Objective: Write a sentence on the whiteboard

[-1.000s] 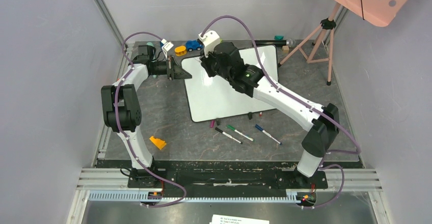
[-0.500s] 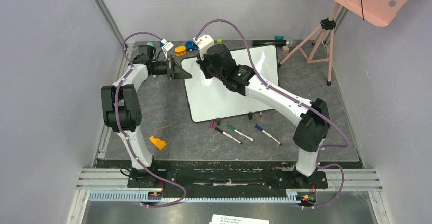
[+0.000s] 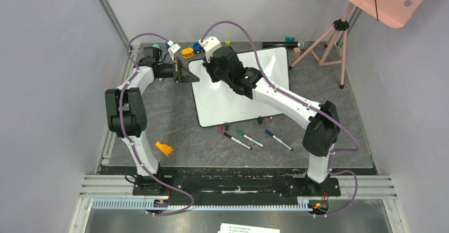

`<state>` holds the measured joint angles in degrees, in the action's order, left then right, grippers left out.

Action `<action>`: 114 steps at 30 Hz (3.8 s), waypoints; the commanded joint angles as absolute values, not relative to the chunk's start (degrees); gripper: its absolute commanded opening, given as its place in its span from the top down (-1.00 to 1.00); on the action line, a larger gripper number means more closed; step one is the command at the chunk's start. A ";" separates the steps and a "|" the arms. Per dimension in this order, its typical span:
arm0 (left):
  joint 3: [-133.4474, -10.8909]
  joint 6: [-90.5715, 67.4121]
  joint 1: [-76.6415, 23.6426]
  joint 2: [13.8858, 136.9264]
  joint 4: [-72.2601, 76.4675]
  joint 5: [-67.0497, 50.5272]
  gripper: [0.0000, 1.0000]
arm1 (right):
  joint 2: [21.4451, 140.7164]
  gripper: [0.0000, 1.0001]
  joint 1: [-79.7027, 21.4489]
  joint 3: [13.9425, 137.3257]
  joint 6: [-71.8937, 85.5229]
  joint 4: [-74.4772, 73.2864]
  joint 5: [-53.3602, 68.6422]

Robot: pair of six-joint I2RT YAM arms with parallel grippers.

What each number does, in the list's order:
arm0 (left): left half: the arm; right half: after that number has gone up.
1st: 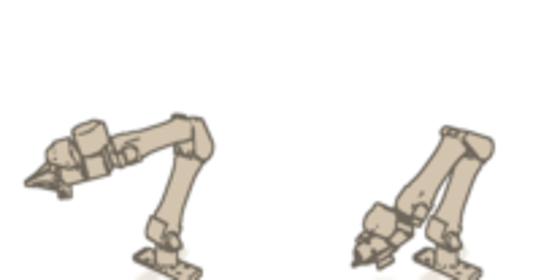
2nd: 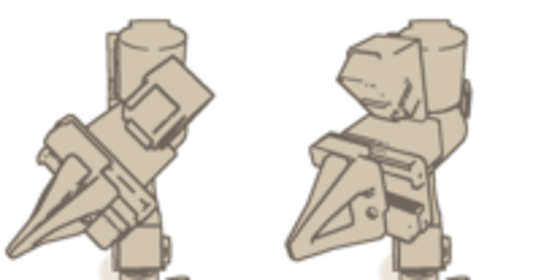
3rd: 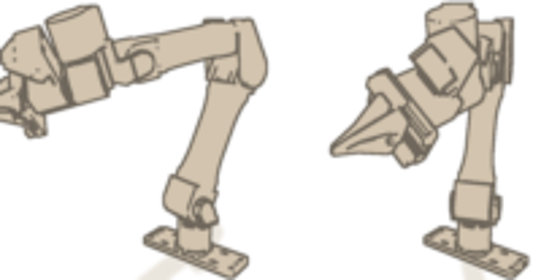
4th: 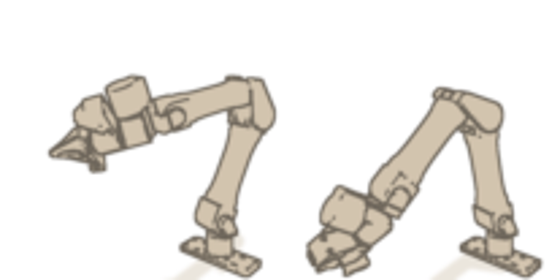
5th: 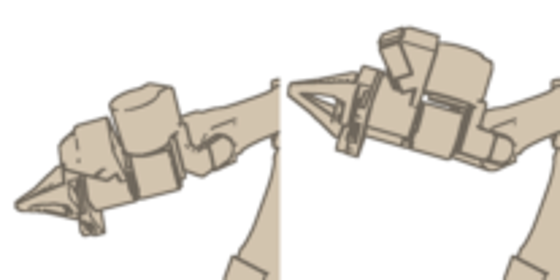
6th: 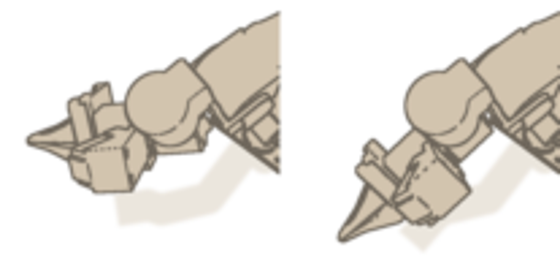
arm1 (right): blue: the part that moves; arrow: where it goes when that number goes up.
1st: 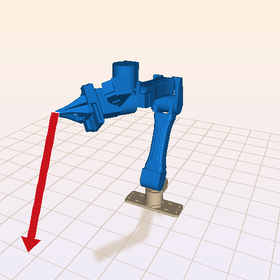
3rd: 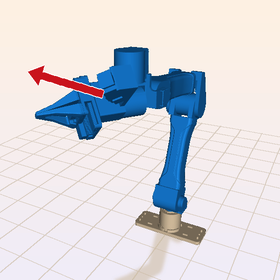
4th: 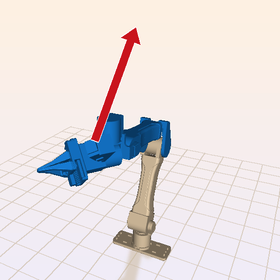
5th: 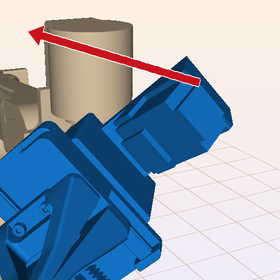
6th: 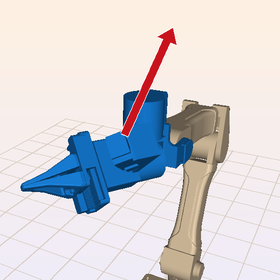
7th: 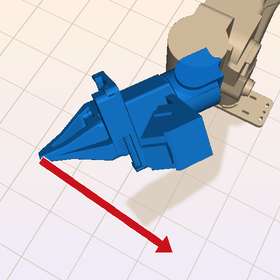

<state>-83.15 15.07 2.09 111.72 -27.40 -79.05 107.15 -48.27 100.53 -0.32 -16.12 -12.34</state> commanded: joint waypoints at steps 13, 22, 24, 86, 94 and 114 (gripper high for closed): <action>-81.13 25.75 -1.40 114.19 -29.20 -63.11 0.96 | 108.15 1.00 -48.43 102.22 -1.31 -14.66 -14.54; -81.12 25.68 -1.41 114.26 -29.20 -63.11 0.96 | 106.68 1.00 -48.52 99.33 -1.49 -14.85 -14.99; -81.12 25.80 -1.41 114.25 -29.18 -63.11 0.96 | 106.12 1.00 -48.48 98.36 -1.50 -14.83 -15.09; -81.25 25.67 -1.41 114.29 -29.18 -63.12 0.96 | 105.12 1.00 -48.31 98.13 -1.54 -13.82 -17.83; -81.21 25.74 -1.41 114.29 -29.22 -63.13 0.96 | 104.38 1.00 -48.31 96.23 -1.38 -14.06 -17.77; -81.21 25.71 -1.40 114.30 -29.18 -63.12 0.96 | 101.76 1.00 -48.35 90.47 -0.43 -13.79 -13.03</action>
<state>-83.20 15.11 2.09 111.77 -27.55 -78.91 102.91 -48.64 91.66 -0.62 -13.39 -13.45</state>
